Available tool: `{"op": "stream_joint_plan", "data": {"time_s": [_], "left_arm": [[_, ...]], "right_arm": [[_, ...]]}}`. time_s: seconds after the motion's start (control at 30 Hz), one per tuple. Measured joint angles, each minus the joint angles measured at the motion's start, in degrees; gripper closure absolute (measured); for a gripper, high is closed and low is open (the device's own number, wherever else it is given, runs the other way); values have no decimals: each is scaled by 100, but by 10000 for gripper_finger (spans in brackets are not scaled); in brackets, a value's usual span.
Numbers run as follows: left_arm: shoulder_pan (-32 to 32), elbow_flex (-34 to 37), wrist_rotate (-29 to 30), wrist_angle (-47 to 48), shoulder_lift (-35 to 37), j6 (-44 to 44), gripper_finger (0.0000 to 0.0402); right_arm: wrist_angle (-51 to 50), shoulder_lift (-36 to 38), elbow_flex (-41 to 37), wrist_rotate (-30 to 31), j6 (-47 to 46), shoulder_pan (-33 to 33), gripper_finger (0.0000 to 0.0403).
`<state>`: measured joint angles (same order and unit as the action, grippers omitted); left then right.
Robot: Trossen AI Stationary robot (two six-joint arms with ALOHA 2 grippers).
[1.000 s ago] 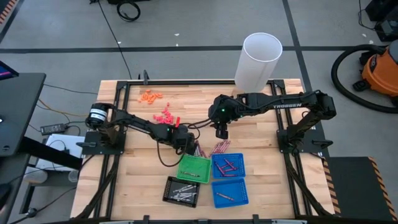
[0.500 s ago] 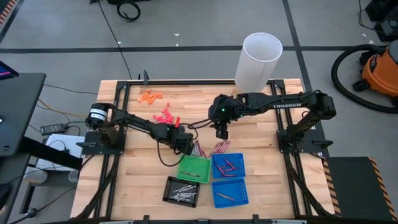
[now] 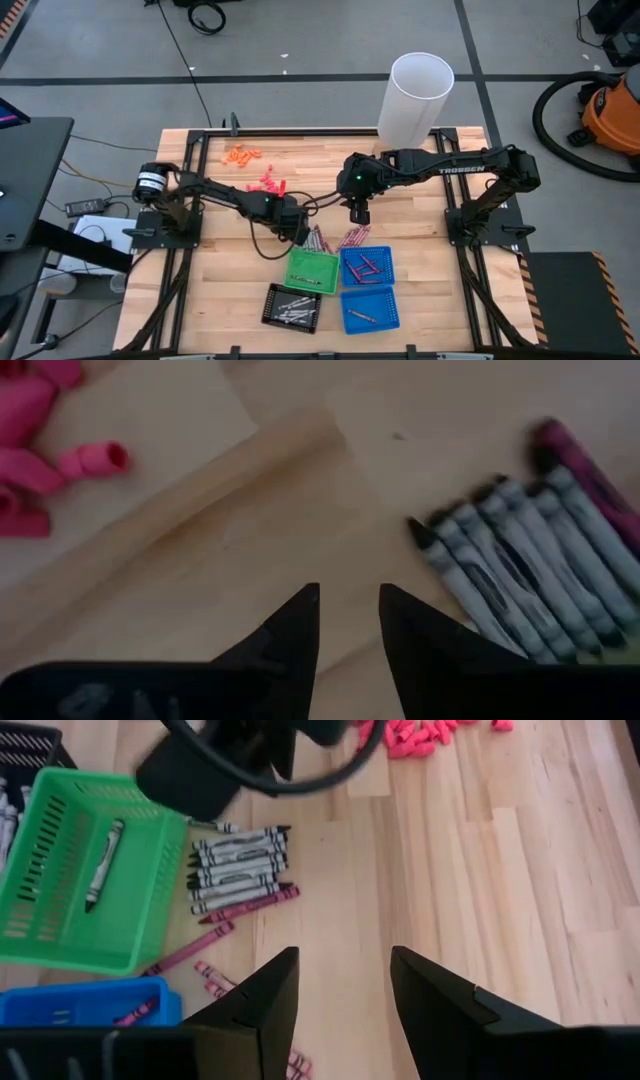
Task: Sort crayons
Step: Put the black crayon into the green bin
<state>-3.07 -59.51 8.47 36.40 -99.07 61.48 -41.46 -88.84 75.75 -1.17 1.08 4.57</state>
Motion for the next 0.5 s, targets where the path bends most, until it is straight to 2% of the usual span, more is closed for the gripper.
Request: {"op": "stream_joint_plan", "data": {"time_s": [0.1, 0.33, 0.5], "left_arm": [[-2, 2, -8, 24, 222, -470, 286], [-188, -2, -108, 21, 597, -2264, 286], [-236, 0, -580, -102, 613, -3734, 286]], "right_arm": [[-96, 1, 0, 0, 4, 7, 235], [-119, 44, 0, -20, -62, -36, 235], [304, 44, 0, -334, 4, -97, 235]]}}
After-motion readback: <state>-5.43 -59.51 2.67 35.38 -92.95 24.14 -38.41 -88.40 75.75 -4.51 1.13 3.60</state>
